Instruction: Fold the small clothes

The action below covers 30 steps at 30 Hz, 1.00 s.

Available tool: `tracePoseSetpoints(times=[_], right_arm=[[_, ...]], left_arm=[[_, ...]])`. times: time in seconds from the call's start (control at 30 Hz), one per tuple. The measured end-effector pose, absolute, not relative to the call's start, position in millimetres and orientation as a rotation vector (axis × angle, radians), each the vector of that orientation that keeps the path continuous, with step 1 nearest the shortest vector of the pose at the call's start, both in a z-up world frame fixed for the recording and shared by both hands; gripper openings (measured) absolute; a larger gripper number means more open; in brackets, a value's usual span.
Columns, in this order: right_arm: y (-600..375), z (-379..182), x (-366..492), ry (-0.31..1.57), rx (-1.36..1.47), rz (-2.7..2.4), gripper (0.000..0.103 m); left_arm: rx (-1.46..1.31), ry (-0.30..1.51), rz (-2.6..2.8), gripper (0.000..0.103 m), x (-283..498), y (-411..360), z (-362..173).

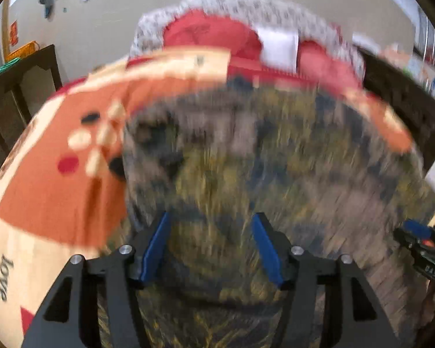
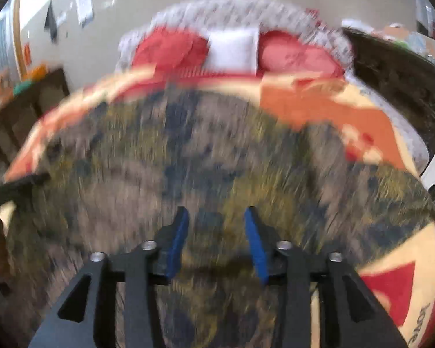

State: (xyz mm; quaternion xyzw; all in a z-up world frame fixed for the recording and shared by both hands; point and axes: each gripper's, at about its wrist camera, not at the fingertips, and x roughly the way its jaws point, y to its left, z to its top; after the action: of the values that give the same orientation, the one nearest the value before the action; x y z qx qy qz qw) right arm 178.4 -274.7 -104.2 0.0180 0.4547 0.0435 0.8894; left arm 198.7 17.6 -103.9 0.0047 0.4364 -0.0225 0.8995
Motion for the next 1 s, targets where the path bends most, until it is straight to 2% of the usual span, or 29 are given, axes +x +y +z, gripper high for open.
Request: tracePoseSetpoints(times=[0.13, 0.2, 0.27, 0.3, 0.37, 0.47, 0.57, 0.67, 0.9, 0.93, 1.0], right_arm=[[-303.5, -79.7, 169.7, 0.912, 0.109, 0.093, 0.049], [-347.9, -52.6, 153.1, 0.819, 0.192, 0.047, 0.049], [-401.3, -37.8, 137.3, 0.765, 0.278, -0.019, 0.050], [-447.7, -35.5, 124.0, 0.741, 0.370, -0.088, 0.051], [-517.0, -45.9, 103.2, 0.721, 0.552, -0.195, 0.054], [-628.4, -97.5, 68.0, 0.723, 0.994, -0.387, 0.053], [-680.5, -152.4, 39.1, 0.597, 1.410, -0.341, 0.053], [-689.6, -165.9, 40.7, 0.533, 1.467, -0.334, 0.053], [-685.8, -184.6, 80.8, 0.534, 1.492, -0.306, 0.053], [-686.0, -183.7, 82.3, 0.524, 1.494, -0.324, 0.052], [-687.3, -179.1, 87.4, 0.514, 1.492, -0.355, 0.041]], left_arm=[[0.012, 0.902, -0.053, 0.068, 189.8, 18.6, -106.5], [0.034, 0.901, -0.053, 0.075, 182.2, 16.0, -104.3], [0.056, 0.883, -0.061, 0.090, 170.8, 13.3, -107.4], [0.054, 0.879, -0.068, 0.092, 166.6, 13.0, -109.0], [0.039, 0.881, -0.064, 0.096, 167.4, 14.7, -110.8], [0.010, 0.905, -0.069, 0.100, 174.7, 18.5, -117.1], [0.013, 0.909, -0.066, 0.101, 177.2, 17.6, -118.0], [0.007, 0.909, -0.067, 0.102, 177.4, 18.0, -118.2], [-0.001, 0.912, -0.066, 0.103, 180.3, 19.5, -118.2], [-0.001, 0.912, -0.067, 0.103, 180.2, 19.7, -118.2], [-0.002, 0.912, -0.068, 0.103, 180.2, 20.1, -118.4]])
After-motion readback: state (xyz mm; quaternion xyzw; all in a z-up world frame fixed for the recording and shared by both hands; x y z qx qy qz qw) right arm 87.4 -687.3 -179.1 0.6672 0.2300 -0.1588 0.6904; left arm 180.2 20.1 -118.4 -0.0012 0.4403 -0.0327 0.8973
